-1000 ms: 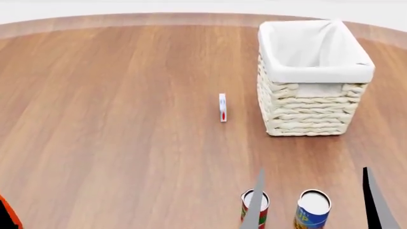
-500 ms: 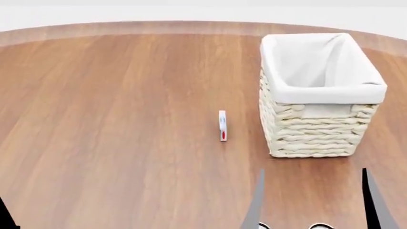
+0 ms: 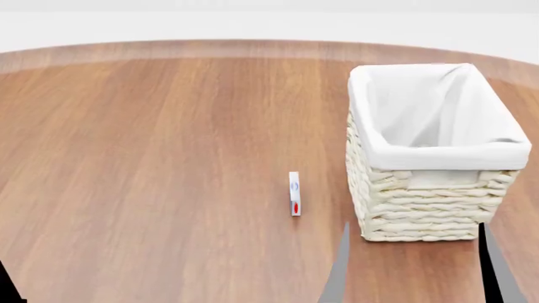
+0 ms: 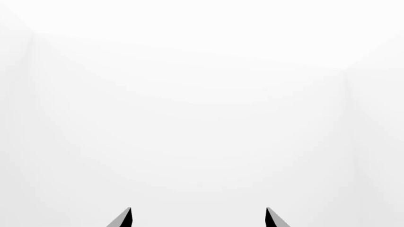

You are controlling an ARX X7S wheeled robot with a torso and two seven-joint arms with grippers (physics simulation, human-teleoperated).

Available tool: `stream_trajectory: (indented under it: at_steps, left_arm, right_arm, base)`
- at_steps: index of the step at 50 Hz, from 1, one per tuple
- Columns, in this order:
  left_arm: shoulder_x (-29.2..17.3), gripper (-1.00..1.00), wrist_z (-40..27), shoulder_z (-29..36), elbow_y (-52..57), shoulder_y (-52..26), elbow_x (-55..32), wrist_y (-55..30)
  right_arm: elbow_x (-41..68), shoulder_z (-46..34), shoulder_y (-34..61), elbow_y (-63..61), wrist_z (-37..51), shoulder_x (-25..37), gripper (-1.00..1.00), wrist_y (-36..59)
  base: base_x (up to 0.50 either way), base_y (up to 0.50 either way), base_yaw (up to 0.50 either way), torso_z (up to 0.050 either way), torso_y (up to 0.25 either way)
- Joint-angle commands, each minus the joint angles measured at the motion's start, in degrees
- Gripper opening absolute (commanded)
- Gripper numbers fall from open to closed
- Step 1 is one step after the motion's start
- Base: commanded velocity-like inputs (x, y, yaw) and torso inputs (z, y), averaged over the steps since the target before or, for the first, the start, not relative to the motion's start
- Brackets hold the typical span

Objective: Pick up the tomato sauce, and put it in the basket.

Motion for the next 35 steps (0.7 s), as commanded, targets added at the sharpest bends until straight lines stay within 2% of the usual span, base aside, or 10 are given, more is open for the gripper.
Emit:
stream_trajectory:
  at_steps: [1, 25, 35]
  left_arm:
    - [-0.29, 1.0, -0.29, 0.2, -0.08, 0.09, -0.09, 0.32]
    - [-0.85, 1.0, -0.77, 0.57, -0.7, 0.44, -0.07, 1.3]
    - [-1.16, 1.0, -1.01, 0.64, -0.64, 0.22, -0.3, 1.35]
  right_arm:
    - [0.06, -0.2, -0.11, -0.05, 0.34, 0.3, 1.0, -0.12]
    - [-0.72, -0.6, -0.16, 0.54, 1.44, 0.75, 1.0, -1.81]
    - [-1.22, -1.35, 0.41, 1.6, 1.56, 0.79, 1.0, -0.55]
  base:
    - [0.23, 0.0, 0.0, 0.0, 0.0]
    - [0.23, 0.0, 0.0, 0.0, 0.0]
    - [0.01, 0.0, 0.0, 0.0, 0.0]
